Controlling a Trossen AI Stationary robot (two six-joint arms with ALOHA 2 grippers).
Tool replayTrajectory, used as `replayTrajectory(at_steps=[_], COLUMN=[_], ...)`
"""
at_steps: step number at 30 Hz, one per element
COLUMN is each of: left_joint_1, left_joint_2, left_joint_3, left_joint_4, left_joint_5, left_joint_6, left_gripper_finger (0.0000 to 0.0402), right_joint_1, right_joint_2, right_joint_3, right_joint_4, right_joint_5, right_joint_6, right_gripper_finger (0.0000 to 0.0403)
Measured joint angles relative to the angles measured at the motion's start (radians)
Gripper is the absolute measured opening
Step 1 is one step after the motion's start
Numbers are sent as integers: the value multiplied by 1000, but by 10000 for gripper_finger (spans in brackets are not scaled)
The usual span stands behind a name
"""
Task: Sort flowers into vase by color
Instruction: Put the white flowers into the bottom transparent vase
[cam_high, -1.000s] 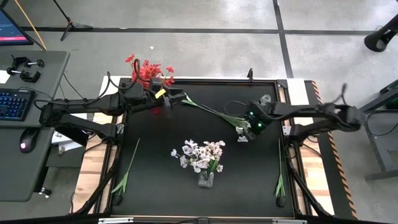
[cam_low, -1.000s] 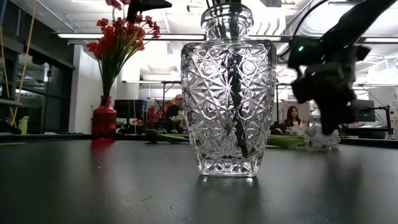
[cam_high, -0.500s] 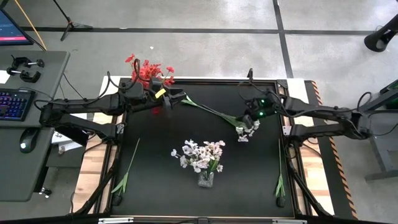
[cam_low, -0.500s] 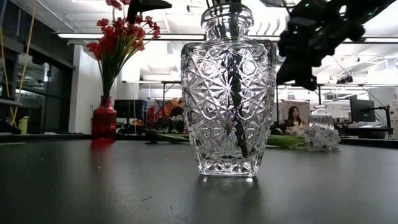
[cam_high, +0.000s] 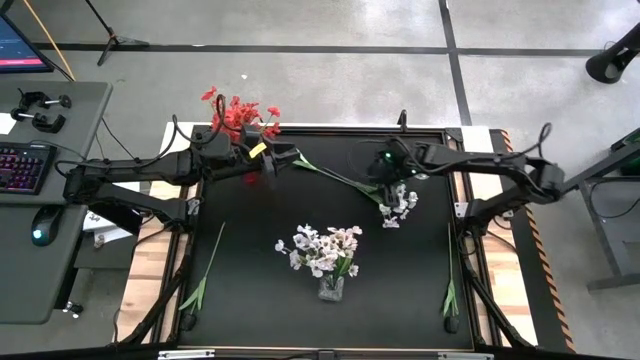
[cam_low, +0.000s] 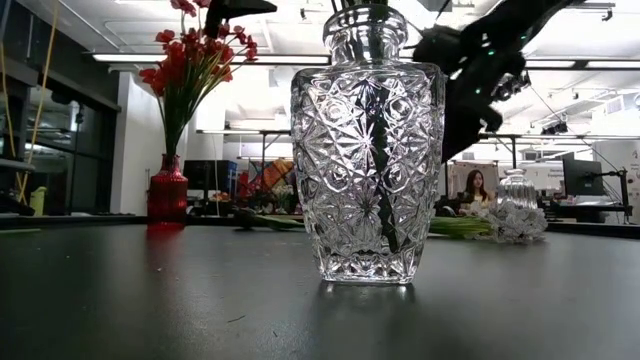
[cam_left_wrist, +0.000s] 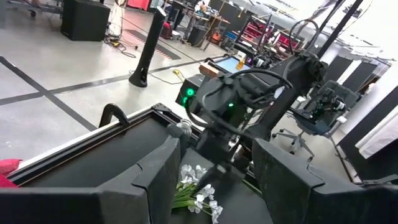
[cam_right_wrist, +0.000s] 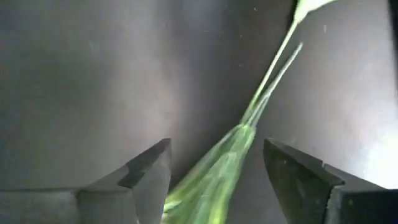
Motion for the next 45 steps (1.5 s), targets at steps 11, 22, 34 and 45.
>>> replayTrajectory(at_steps=[11, 22, 34, 45], left_joint_1=[0, 0, 0, -1], left_joint_2=[0, 0, 0, 0], left_joint_3=[0, 0, 0, 0], left_joint_4=[-32, -34, -34, -34], left_joint_5=[1, 1, 1, 1], left_joint_6=[0, 60, 70, 31], left_gripper_finger=[188, 188, 188, 188], right_joint_1=[18, 68, 84, 39], right_joint_2=[199, 329, 331, 326], right_joint_3=[96, 162, 163, 162], right_joint_4=[-29, -53, 138, 99], right_joint_5=[119, 316, 603, 302], right_joint_6=[-517, -915, -1024, -1340], right_gripper_finger=[244, 243, 243, 243])
